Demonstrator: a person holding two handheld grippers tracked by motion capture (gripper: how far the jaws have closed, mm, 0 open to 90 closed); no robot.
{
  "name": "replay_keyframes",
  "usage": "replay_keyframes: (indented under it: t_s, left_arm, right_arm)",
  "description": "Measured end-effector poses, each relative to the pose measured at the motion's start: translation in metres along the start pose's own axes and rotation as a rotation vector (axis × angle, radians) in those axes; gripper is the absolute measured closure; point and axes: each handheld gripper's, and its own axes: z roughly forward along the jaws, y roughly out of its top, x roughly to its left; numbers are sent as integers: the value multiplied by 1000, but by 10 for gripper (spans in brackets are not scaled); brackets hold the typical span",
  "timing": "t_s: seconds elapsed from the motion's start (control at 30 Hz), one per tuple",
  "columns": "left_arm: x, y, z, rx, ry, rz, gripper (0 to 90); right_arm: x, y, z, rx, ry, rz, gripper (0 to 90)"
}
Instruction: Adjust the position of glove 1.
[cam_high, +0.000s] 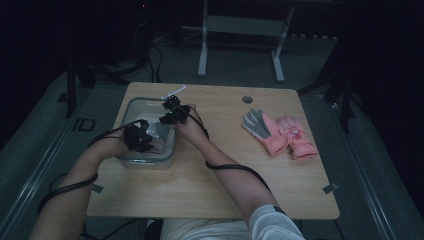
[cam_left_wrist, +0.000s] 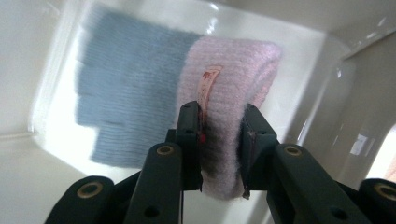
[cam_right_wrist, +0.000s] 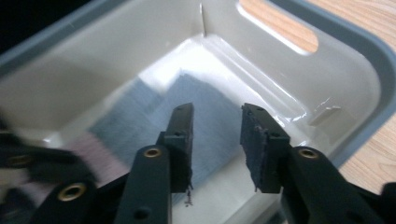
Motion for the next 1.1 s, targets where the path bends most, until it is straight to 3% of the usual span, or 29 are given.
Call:
replay_keyframes:
  t_s: [0.2, 0.23, 0.27, 0.33, 0.4, 0.47, 0.53, 0.63, 0.73, 0.8, 1.0, 1.1]
  left_arm:
    - [3, 5, 3, 22, -22, 4, 657]
    - [3, 5, 4, 36, -34, 1, 567]
    - [2, 6, 4, 38, -23, 1, 567]
    - [4, 6, 2, 30, -11, -29, 432]
    - [5, 6, -3, 0, -5, -66, 375]
    - [5, 3, -14, -75, -36, -74, 313]
    - [3, 6, -24, -122, -26, -95, 293]
    - [-4, 14, -32, -146, -32, -101, 201]
    - [-12, 25, -39, -180, -70, -109, 155]
    - [-19, 33, -42, -216, -82, -103, 155]
    - [-44, 60, -44, -264, -131, -33, 155]
    - [-57, 71, -42, -297, -179, -12, 155]
  right_arm:
    - [-5, -3, -21, -61, 24, 5, 550]
    - [-7, -5, -27, -70, 28, 7, 545]
    - [-7, -5, -27, -70, 28, 7, 545]
    - [-9, -8, -33, -82, 43, 14, 532]
    - [-9, -12, -40, -96, 50, 5, 524]
    - [-10, -17, -48, -112, 60, -6, 524]
    - [-12, -22, -56, -125, 66, -7, 531]
    - [-15, -29, -69, -142, 71, -16, 543]
    - [-20, -37, -82, -160, 74, -19, 551]
    - [-25, -42, -91, -169, 66, -20, 558]
    - [-34, -58, -113, -180, 44, -27, 559]
    - [-39, -67, -122, -185, 35, -34, 559]
